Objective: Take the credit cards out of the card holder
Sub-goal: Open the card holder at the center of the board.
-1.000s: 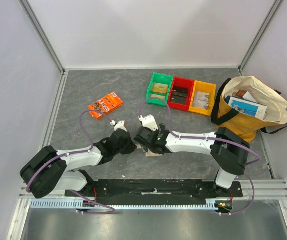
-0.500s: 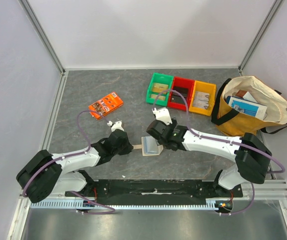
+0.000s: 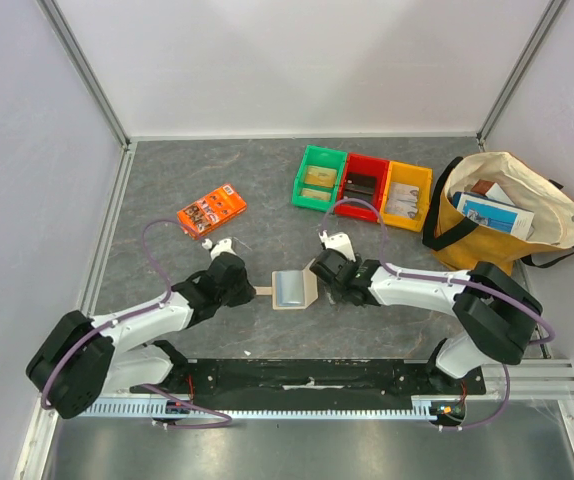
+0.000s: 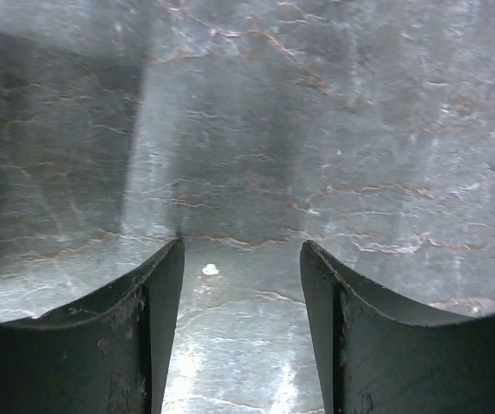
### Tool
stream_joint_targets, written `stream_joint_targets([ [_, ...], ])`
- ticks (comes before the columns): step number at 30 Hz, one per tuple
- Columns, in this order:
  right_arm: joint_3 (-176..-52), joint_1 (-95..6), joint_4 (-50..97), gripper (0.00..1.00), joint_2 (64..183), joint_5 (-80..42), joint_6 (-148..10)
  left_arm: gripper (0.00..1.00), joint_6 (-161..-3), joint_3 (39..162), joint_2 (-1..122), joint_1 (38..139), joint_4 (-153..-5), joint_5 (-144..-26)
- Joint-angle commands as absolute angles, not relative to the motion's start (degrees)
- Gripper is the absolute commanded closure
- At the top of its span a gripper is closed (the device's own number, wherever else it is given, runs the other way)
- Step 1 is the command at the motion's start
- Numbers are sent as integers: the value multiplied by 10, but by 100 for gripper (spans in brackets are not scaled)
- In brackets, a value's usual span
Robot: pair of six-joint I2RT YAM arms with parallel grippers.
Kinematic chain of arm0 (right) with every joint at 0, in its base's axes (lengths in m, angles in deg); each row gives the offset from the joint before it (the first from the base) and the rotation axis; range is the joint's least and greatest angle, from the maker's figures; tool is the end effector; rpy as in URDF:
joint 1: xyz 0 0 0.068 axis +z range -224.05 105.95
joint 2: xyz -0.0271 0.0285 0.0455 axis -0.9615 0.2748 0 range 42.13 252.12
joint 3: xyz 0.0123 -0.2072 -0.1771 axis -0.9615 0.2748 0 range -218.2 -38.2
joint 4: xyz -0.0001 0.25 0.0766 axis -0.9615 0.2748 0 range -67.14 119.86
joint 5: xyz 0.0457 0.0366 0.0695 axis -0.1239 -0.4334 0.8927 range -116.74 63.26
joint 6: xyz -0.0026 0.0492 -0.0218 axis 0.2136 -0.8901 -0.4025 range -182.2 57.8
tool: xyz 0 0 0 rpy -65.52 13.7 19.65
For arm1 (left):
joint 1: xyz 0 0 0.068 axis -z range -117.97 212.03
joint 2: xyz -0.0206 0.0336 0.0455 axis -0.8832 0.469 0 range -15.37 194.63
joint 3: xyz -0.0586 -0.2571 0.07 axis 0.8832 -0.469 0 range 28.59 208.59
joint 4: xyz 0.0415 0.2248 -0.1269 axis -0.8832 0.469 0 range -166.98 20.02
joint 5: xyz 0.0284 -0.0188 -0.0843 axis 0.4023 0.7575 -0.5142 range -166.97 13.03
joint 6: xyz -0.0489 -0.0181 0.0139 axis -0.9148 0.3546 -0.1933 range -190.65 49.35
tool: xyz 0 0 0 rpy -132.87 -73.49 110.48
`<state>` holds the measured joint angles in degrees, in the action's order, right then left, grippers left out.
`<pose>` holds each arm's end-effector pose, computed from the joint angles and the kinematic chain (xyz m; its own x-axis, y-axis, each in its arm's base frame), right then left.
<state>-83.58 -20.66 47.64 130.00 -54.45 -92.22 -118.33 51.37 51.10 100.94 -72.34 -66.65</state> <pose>0.1755 0.2086 0.1588 -0.7782 -0.3048 -0.5492 -0.2474 0.9524 -0.1781 0.1641 -0.1243 0.1482 -0.7797 -0.3054 -0.5466 -0.0762 0.9128 -0.4013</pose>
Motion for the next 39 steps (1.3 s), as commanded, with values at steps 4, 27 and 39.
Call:
stream_joint_targets([
  [4,-830,-206,440,37,1299,-492,-909,56,-1150,611,460,1007,-623,-688],
  [27,-1024,-172,455,34,1269,-339,-831,66,-1154,635,536,994,-685,-793],
  [39,-1025,-174,420,13,1389,-349,-872,73,-1142,554,559,982,-753,-789],
])
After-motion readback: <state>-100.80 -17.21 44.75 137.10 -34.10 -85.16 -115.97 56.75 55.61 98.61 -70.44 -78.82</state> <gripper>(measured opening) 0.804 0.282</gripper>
